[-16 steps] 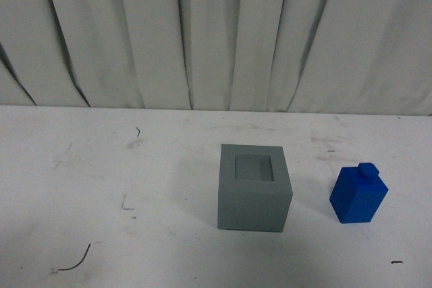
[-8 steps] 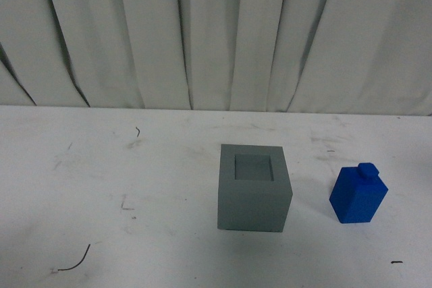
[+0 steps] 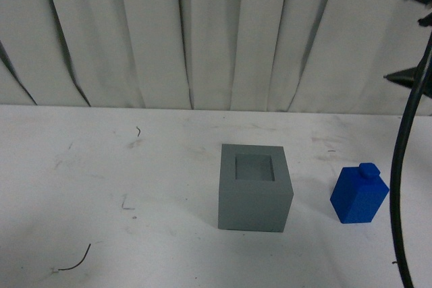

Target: Insert blue part into gray base

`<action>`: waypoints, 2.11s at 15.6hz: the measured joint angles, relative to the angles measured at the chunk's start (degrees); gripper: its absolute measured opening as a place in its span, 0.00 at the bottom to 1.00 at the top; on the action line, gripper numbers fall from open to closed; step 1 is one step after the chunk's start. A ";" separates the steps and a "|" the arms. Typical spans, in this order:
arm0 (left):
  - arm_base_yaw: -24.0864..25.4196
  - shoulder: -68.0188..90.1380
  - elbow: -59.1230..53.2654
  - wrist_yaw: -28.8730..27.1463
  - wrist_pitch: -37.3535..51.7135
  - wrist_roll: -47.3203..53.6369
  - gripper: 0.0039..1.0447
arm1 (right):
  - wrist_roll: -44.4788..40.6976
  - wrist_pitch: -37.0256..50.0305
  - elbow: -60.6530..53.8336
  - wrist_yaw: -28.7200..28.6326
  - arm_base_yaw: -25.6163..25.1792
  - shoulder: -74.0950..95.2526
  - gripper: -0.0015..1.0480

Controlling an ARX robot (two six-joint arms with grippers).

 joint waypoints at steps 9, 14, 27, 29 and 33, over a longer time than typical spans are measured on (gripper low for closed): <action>0.00 0.00 0.00 0.00 0.00 0.00 0.94 | -23.43 -38.42 16.87 8.26 5.07 12.17 0.94; 0.00 0.00 0.00 0.00 0.00 0.00 0.94 | -27.43 -39.41 18.69 9.57 5.11 15.61 0.94; 0.00 0.00 0.00 0.00 0.00 0.00 0.94 | -28.22 -35.60 16.74 5.40 6.60 23.80 0.93; 0.00 0.00 0.00 0.00 0.00 0.00 0.94 | -28.09 -35.15 16.70 4.87 6.45 23.80 0.81; 0.00 0.00 0.00 0.00 0.00 0.00 0.94 | -27.87 -34.51 16.15 4.24 5.60 23.71 0.48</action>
